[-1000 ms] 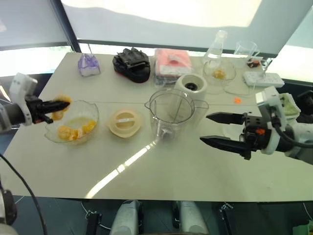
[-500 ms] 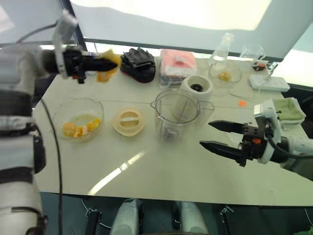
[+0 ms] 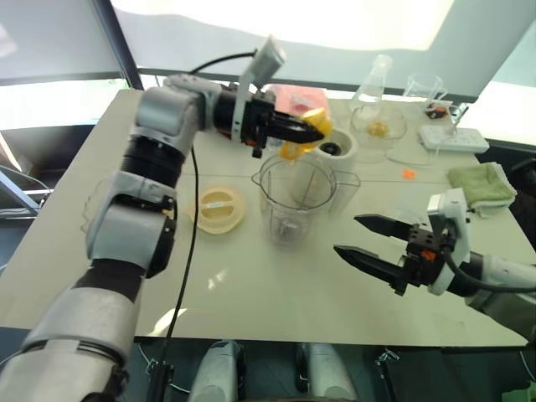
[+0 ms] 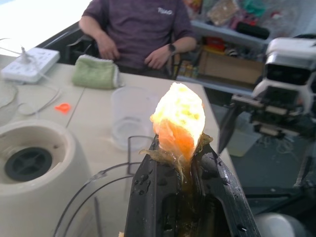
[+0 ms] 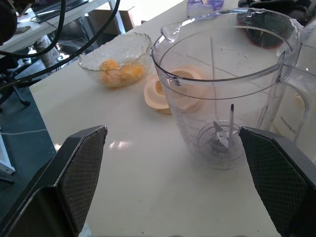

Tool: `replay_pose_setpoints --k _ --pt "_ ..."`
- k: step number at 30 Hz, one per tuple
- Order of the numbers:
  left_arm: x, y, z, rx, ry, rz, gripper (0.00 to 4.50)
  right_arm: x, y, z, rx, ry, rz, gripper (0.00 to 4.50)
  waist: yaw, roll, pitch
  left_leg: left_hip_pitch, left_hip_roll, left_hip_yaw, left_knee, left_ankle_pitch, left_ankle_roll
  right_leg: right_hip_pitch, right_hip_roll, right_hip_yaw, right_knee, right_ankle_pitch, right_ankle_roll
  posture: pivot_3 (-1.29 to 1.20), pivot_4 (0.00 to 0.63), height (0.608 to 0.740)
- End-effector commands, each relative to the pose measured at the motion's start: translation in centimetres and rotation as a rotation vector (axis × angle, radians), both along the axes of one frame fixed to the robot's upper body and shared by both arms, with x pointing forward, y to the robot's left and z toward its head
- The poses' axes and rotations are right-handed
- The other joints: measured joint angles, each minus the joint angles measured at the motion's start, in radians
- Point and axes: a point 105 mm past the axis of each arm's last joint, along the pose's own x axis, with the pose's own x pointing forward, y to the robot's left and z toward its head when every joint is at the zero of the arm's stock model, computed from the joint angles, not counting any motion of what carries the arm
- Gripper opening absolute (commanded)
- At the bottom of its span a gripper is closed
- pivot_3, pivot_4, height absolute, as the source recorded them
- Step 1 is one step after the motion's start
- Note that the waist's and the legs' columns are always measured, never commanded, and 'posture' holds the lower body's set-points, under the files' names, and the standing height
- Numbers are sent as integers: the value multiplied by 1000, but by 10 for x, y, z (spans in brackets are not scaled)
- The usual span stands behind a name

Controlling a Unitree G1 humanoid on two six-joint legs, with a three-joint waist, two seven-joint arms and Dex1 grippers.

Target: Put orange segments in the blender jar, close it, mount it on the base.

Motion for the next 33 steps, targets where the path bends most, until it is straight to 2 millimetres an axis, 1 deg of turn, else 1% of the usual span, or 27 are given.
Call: replay_pose_setpoints --k 1,3,4,5,7,8,10,12,15,17,19,26,33 --pt "7 -2 -14 43 -42 24 131 -4 1 12 11 -65 -9 4500 0 0 0 0 0 0 0 0 0 0 0 0 0 -1 -1 0 150 740" --pt "8 -2 -21 52 -30 28 131 -4 -1 11 11 -66 -17 4500 -1 0 0 -1 0 0 0 0 0 0 0 0 -1 -1 -1 0 150 740" --pt "10 -2 -22 52 -29 35 723 -4 -1 11 10 -66 -19 4500 -1 0 0 -1 0 0 0 0 0 0 0 0 -1 -1 -1 0 150 740" --pt "11 -2 -23 51 -26 42 1011 -4 -1 11 9 -66 -20 4500 0 0 0 -1 0 0 0 0 1 0 0 0 -1 -1 -1 0 150 740" --pt "11 -2 -23 45 -22 43 1969 -3 -1 11 10 -66 -21 4500 1 0 0 -1 0 0 0 -1 1 0 0 0 -2 0 -1 0 150 740" --pt "11 -3 -19 31 -22 38 2392 -3 -1 10 11 -66 -21 4500 1 0 0 -1 0 0 0 -1 1 0 0 0 -2 0 -1 0 150 740" --pt "9 -3 -14 8 -23 27 3509 -2 -1 10 12 -66 -20 4500 1 0 0 -1 0 0 0 -1 1 0 0 0 -2 0 -1 0 150 740" --pt "8 -4 -12 -3 -22 20 4433 -2 -1 10 13 -66 -20 4500 1 0 0 -1 0 0 0 -1 1 0 0 0 -2 -1 -1 0 150 740" --pt "1 -4 6 -67 -14 -9 4433 -1 2 7 10 -58 -5 4500 0 0 0 -1 0 0 0 -1 1 0 0 0 -2 -1 -1 0 150 740" --pt "-11 0 9 -54 -31 -69 4433 1 2 7 12 -58 0 4500 0 0 0 -1 0 0 0 -1 1 0 0 0 -1 0 0 0 150 740" --pt "-22 1 5 -19 -69 -119 4433 2 1 9 13 -62 2 4500 -2 0 0 -1 0 0 0 -1 1 0 0 0 -1 0 -1 0 150 740" --pt "-34 2 -15 172 -369 -201 4433 5 0 11 13 -74 4 4500 1 0 0 0 0 0 0 -1 1 1 0 0 -1 -1 -1 0 150 740" --pt "-27 -3 -24 202 -409 -172 4433 5 1 12 21 -85 -1 4500 1 0 0 0 0 0 0 -1 1 1 0 0 -2 -1 -1 0 150 740"
